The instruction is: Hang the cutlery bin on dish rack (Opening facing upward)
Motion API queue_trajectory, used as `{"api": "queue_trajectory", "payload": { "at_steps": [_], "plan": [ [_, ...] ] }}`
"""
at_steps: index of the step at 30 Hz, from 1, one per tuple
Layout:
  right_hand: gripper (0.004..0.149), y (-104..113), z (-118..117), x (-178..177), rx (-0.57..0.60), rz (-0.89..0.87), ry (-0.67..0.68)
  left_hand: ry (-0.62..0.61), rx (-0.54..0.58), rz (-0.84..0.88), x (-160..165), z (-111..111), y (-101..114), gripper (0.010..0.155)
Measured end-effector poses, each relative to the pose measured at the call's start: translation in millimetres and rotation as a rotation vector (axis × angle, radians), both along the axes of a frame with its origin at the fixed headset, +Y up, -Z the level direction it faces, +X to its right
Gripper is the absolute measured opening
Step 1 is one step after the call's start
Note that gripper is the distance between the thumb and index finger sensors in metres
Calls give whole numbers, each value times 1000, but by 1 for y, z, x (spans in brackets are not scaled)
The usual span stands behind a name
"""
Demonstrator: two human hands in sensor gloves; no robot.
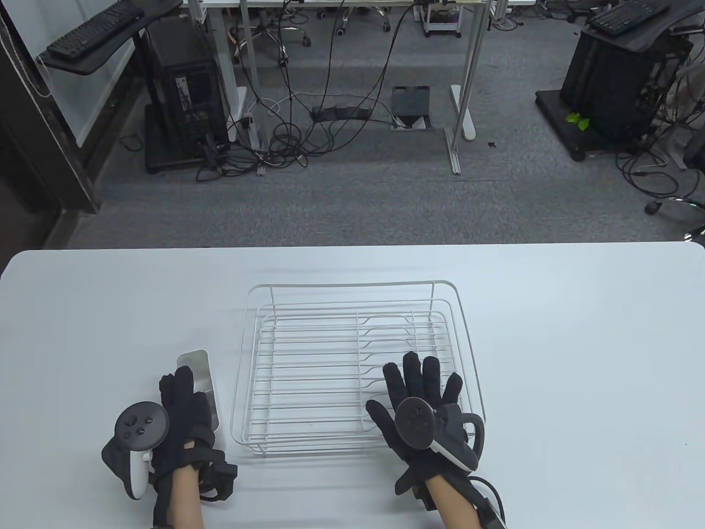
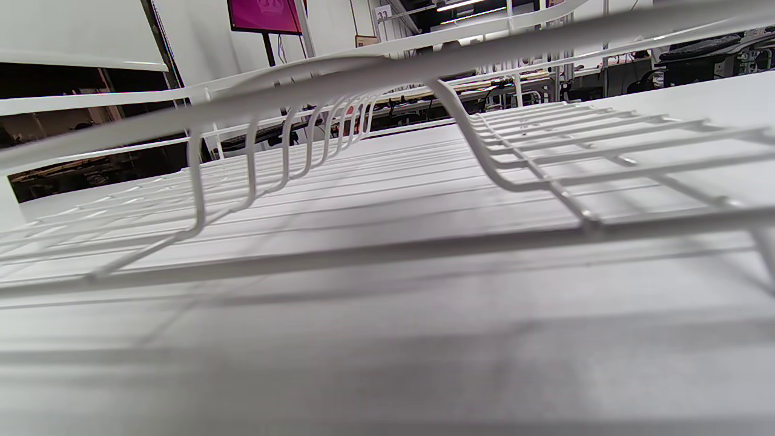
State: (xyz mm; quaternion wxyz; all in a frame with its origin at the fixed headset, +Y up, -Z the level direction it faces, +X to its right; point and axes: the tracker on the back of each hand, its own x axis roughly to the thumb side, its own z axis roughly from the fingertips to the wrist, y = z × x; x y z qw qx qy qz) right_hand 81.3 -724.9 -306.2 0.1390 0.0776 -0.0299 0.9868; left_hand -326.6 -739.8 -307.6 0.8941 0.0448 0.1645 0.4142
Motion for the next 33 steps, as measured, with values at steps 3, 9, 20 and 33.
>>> {"api": "queue_trajectory", "payload": {
  "at_steps": [3, 9, 20, 33],
  "plan": [
    [72, 0, 0, 0, 2, 0, -1, 17, 21, 8, 1, 1, -1, 58],
    [72, 0, 0, 0, 4, 0, -2, 26, 35, 11, 1, 0, -1, 57],
    [72, 0, 0, 0, 3, -1, -2, 62, 68, 24, -1, 0, -1, 56],
    [72, 0, 0, 0, 2, -1, -2, 113, 284, 71, -12, 8, 7, 57]
  ]
}}
